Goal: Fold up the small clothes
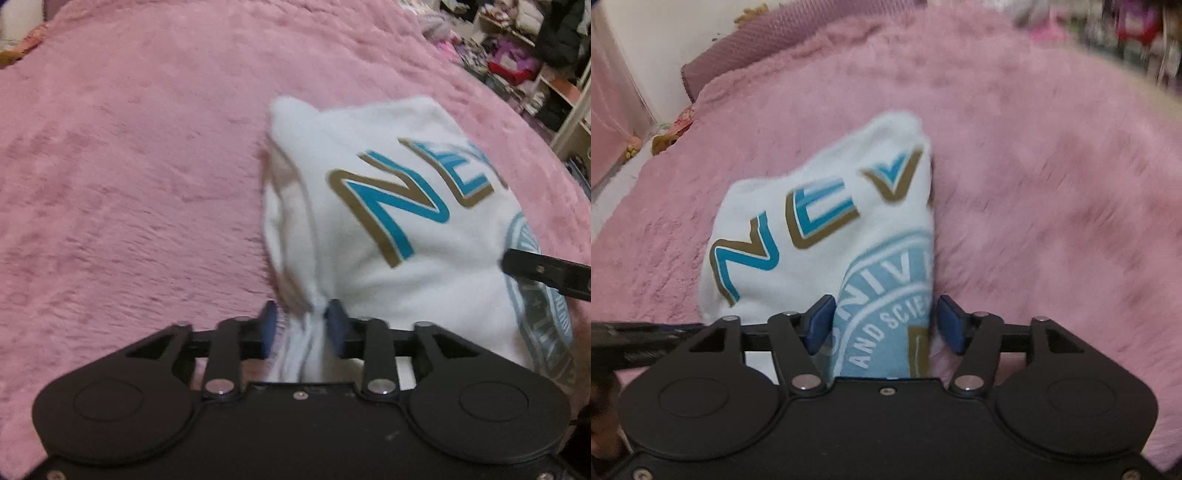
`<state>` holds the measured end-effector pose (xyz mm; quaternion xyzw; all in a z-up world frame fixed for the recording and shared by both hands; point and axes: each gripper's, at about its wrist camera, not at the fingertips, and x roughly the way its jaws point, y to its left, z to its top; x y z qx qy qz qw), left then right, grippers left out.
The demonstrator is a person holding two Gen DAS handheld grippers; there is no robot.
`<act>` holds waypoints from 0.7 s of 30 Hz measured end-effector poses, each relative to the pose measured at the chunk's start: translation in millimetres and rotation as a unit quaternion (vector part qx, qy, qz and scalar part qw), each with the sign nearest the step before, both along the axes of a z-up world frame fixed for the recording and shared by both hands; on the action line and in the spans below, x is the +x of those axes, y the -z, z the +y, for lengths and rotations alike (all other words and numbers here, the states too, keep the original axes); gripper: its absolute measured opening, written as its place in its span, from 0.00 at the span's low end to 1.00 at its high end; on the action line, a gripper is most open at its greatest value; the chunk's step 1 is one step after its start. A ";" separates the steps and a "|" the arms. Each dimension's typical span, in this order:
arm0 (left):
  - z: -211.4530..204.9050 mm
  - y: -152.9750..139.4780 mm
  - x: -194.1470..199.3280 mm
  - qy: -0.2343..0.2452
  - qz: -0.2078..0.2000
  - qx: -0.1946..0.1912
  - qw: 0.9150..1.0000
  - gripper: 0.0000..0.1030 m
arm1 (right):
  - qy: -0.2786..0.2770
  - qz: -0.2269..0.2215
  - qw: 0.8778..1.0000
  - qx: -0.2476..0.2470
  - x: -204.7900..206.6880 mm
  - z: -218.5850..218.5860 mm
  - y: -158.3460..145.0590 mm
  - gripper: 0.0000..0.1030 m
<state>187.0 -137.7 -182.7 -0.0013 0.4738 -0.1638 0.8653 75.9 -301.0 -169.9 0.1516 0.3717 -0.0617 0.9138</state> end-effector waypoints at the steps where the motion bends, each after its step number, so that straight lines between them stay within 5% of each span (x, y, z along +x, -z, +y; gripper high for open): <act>1: 4.1 -4.8 -4.3 -0.004 -0.006 0.000 1.000 0.34 | 0.001 -0.007 1.000 -0.009 -5.0 3.1 -5.6 0.54; 5: 0.8 -37.9 -25.5 -0.016 -0.073 0.042 0.996 0.31 | -0.005 -0.034 0.997 -0.073 -27.8 22.0 -29.8 0.36; 10: -22.7 -59.7 -24.8 0.014 -0.154 -0.009 0.988 0.39 | -0.020 -0.043 0.997 -0.059 -44.1 19.5 -34.1 0.28; 12: -41.2 -46.7 -6.3 0.036 -0.147 -0.005 0.988 0.42 | -0.012 0.007 0.998 -0.058 -35.1 15.1 -9.2 0.27; 14: -60.6 -10.8 19.9 0.050 -0.098 0.050 0.993 0.43 | -0.007 0.042 0.997 -0.069 -27.7 12.5 18.6 0.32; 16: -63.7 24.3 38.8 0.054 -0.078 0.051 0.994 0.44 | -0.005 0.051 0.997 -0.049 -21.9 7.2 23.0 0.33; 19: -46.2 10.7 38.9 0.038 -0.075 0.024 0.996 0.45 | 0.002 0.035 0.999 -0.031 -22.0 1.6 2.6 0.35; 21: -28.7 -13.9 25.4 0.011 -0.083 0.032 0.996 0.43 | 0.012 0.021 0.999 -0.048 -29.4 5.0 -14.5 0.49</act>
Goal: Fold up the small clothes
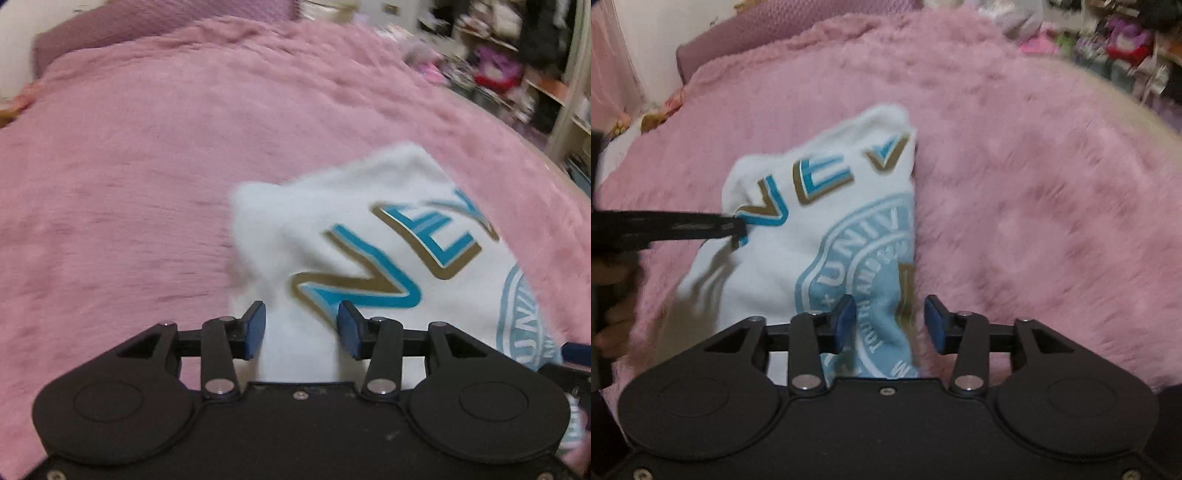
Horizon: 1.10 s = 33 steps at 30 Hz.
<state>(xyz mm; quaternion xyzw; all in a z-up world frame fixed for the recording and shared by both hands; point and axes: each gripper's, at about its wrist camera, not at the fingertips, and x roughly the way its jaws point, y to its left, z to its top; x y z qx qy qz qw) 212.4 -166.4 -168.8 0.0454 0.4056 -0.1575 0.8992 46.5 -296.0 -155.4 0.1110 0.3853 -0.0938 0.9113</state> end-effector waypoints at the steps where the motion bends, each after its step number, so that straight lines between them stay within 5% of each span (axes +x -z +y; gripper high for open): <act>1: 7.2 -11.4 -9.0 -0.010 -0.008 0.014 1.000 0.43 | 0.003 -0.005 1.000 -0.011 -4.0 2.2 -9.6 0.56; 3: 24.7 -35.2 -34.2 -0.053 -0.025 0.055 0.997 0.44 | 0.015 -0.006 0.999 -0.030 -12.9 7.4 -26.2 0.73; 8: 63.8 -68.7 -100.1 -0.070 0.002 0.046 0.996 0.47 | 0.030 0.004 0.999 -0.022 -46.3 16.0 -59.7 0.73; 16: 64.4 -51.5 -177.4 -0.059 0.073 0.029 0.995 0.48 | 0.021 0.021 0.999 -0.033 -92.3 54.6 -70.0 0.82; 22: 51.6 -55.2 -193.0 -0.037 0.077 0.052 0.995 0.49 | 0.002 0.020 0.999 -0.045 -104.6 71.0 -78.9 0.82; 33: 60.0 -65.4 -192.2 -0.055 0.070 0.030 0.996 0.50 | 0.005 0.010 0.999 -0.043 -110.8 73.9 -86.5 0.82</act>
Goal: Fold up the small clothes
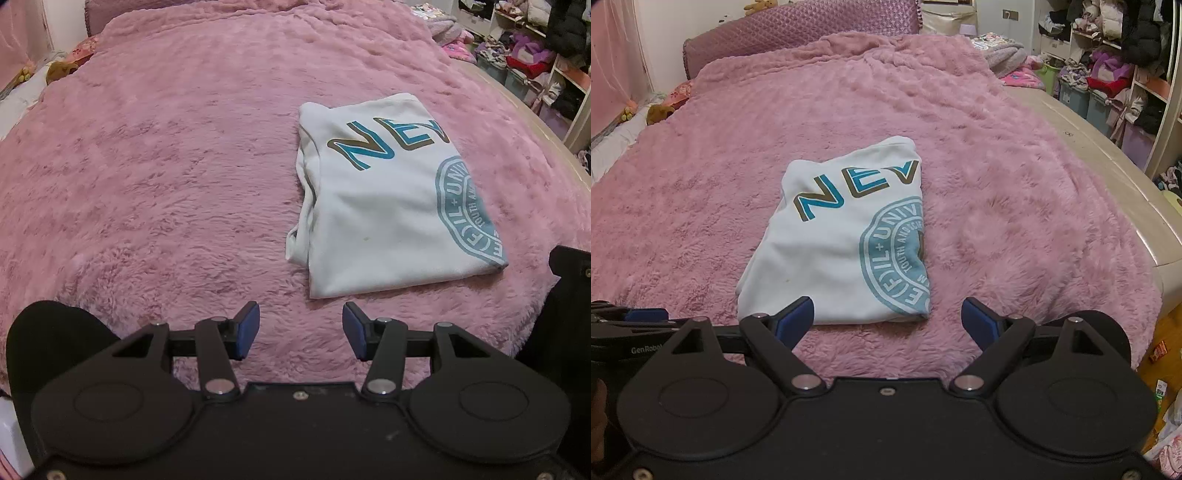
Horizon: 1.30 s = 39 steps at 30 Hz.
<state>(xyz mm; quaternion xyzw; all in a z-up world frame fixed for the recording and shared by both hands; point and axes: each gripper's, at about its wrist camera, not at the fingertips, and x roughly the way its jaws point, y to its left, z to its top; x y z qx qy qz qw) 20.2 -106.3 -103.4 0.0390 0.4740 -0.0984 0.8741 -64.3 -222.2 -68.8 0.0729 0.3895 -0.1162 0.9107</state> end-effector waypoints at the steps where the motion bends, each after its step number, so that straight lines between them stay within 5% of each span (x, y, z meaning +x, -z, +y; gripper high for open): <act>1: -0.1 -0.3 -0.2 0.000 -0.001 -0.001 1.000 0.50 | -0.001 0.001 1.000 0.000 0.8 0.3 0.3 0.82; 39: -0.9 -1.6 0.6 -0.009 -0.007 -0.017 1.000 0.51 | -0.023 0.007 1.000 -0.010 5.0 10.9 4.8 0.83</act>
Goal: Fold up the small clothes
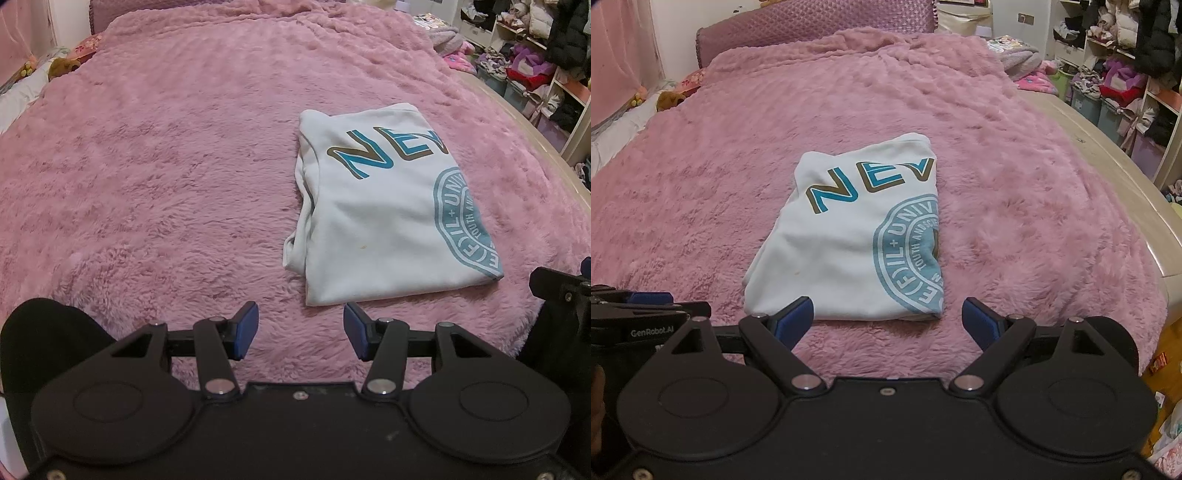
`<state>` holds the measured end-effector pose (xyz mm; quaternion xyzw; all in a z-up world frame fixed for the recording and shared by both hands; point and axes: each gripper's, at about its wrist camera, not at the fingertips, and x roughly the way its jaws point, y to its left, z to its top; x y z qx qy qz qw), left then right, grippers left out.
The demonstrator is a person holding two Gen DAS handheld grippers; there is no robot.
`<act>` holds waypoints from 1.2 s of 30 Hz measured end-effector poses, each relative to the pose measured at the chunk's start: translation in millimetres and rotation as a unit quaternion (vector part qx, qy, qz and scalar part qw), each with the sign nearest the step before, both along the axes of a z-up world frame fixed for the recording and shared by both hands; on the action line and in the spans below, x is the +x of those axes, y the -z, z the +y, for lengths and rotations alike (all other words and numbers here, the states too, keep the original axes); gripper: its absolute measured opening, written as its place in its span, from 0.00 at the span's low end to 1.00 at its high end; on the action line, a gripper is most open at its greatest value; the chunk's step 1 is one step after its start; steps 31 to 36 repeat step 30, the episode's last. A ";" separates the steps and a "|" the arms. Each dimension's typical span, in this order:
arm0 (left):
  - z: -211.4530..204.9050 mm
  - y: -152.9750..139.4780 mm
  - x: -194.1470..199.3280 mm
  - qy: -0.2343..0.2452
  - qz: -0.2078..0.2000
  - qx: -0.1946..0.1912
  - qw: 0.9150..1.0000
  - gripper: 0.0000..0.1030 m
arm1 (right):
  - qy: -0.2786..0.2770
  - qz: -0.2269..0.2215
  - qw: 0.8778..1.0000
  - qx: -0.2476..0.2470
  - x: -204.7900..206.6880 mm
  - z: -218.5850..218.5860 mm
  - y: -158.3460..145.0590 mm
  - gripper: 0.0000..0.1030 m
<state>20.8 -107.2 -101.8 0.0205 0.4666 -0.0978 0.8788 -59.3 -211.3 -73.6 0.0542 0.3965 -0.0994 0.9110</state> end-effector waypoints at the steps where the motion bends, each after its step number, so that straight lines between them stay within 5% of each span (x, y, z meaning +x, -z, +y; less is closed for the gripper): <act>1: 0.0 0.0 -0.2 0.000 0.000 0.000 1.000 0.51 | 0.000 0.000 1.000 0.000 0.3 0.4 0.2 0.83; 36: -1.5 -2.7 -1.2 -0.003 -0.020 0.007 1.000 0.52 | -0.008 0.007 1.000 -0.005 1.6 2.9 3.9 0.83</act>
